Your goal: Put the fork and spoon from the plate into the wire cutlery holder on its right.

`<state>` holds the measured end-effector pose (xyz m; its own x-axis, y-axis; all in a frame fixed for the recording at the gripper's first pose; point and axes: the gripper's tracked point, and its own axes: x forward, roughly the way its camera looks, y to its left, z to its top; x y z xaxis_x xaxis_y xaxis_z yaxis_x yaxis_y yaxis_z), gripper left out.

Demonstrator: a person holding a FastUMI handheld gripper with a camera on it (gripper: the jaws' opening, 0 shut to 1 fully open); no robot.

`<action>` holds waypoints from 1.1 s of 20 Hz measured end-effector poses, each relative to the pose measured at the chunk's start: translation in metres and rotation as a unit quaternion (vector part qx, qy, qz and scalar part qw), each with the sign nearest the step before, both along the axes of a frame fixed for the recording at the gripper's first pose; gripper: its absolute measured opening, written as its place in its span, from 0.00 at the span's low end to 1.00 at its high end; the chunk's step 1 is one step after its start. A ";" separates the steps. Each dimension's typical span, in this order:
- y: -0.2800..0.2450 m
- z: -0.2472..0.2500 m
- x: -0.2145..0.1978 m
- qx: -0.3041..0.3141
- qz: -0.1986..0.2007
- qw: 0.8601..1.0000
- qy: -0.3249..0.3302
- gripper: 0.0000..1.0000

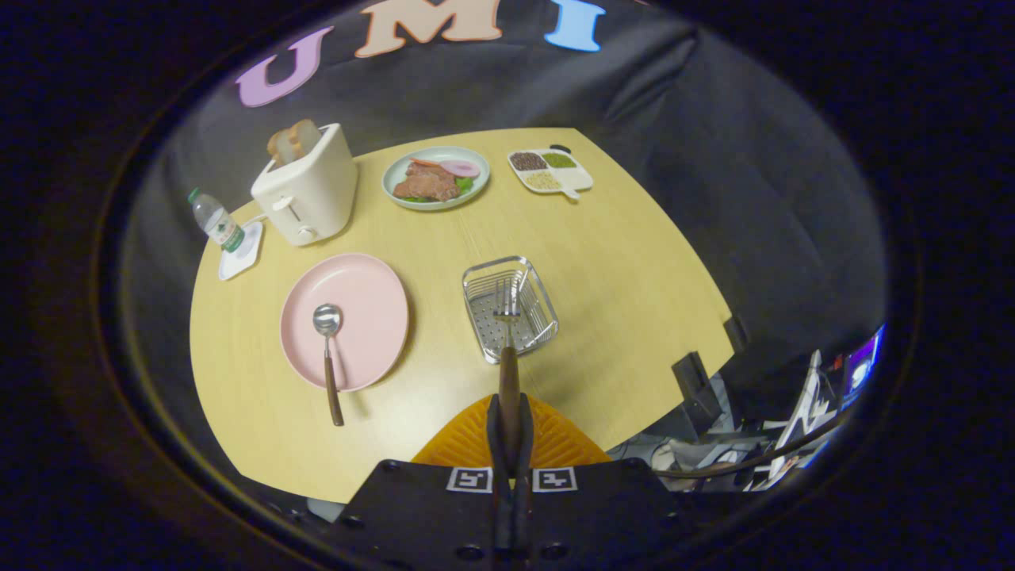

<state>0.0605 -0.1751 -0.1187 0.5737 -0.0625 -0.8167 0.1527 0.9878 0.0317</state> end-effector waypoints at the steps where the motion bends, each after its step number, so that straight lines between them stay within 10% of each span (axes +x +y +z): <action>1: 0.000 -0.002 0.002 0.008 -0.008 1.000 0.014 0.04; 17: 0.004 -0.027 0.038 0.097 -0.071 0.983 0.138 0.11; 21: 0.009 -0.018 0.043 0.114 -0.088 0.980 0.136 0.17; 22: 0.012 -0.015 0.041 0.121 -0.092 0.980 0.132 0.34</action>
<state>0.1018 -0.1626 -0.1334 0.3383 0.0682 -0.9386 0.3619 0.9112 0.1967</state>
